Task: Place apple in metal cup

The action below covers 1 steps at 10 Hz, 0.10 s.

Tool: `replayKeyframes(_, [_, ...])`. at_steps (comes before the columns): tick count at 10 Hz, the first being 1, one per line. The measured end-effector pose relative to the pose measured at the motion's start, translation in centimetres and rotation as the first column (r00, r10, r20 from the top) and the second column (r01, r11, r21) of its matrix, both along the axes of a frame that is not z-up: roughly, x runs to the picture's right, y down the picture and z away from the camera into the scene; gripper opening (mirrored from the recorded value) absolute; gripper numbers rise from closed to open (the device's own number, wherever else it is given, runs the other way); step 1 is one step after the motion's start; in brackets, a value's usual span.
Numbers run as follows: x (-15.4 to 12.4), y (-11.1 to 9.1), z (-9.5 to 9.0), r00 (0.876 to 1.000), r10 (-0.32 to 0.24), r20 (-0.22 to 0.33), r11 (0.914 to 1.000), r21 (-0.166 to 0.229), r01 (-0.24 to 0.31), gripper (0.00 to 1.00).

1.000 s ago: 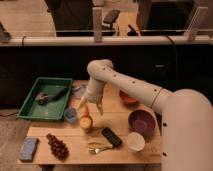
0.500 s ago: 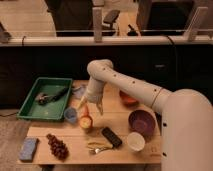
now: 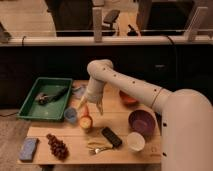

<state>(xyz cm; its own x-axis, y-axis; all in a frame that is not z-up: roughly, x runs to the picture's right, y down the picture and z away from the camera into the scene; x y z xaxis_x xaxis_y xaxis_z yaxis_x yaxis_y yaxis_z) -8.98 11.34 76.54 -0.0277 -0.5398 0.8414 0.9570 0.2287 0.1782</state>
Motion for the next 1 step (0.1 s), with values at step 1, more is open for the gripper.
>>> replayKeyframes(1, [0.0, 0.0, 0.0, 1.0, 0.0, 0.0, 1.0, 0.0, 0.0, 0.8])
